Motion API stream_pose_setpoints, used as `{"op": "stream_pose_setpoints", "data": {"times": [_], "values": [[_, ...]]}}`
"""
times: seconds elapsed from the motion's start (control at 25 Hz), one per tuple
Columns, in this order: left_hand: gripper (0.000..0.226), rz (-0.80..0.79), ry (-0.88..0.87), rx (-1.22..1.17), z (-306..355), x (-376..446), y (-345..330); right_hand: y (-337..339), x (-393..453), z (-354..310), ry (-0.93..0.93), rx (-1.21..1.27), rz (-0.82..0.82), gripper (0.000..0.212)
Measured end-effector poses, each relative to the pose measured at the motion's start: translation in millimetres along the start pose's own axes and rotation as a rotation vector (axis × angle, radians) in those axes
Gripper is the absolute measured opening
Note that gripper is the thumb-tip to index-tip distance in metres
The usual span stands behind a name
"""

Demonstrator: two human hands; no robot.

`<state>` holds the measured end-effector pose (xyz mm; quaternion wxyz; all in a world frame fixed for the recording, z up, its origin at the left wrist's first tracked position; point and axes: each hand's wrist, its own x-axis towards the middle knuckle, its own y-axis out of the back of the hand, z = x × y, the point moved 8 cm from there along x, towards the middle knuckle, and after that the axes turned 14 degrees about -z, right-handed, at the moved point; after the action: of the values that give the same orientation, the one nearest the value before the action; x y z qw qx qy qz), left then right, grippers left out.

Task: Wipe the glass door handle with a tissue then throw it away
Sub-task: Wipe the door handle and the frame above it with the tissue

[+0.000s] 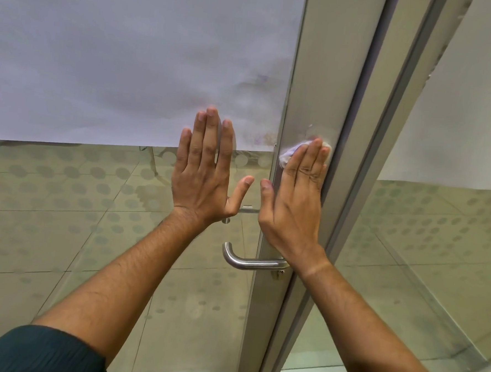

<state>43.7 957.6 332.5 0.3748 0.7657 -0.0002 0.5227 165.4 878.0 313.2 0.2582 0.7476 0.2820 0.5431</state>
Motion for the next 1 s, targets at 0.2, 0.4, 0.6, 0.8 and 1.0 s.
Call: {"op": "stream_pose_setpoints", "data": {"times": [0.2,0.4,0.6,0.8,1.0], "values": [[0.094,-0.004,-0.003,0.001,-1.0,1.6,-1.7,-6.3,-8.7,13.1,0.256,-0.241,-0.137,0.073],[0.091,-0.002,-0.007,0.020,0.3,0.7,0.4,8.2,-4.8,20.9,0.374,-0.292,-0.067,0.070],[0.091,-0.002,-0.007,0.014,-0.3,1.2,0.0,-7.3,-16.4,20.2,0.459,-0.392,-0.115,0.084],[0.092,0.005,-0.011,0.011,-0.4,2.0,-0.2,-35.2,-55.2,35.4,0.575,-0.488,-0.233,0.060],[0.092,-0.012,-0.006,0.007,-0.4,1.7,-2.1,-41.8,-65.9,46.0,0.645,-0.535,-0.278,0.061]]}}
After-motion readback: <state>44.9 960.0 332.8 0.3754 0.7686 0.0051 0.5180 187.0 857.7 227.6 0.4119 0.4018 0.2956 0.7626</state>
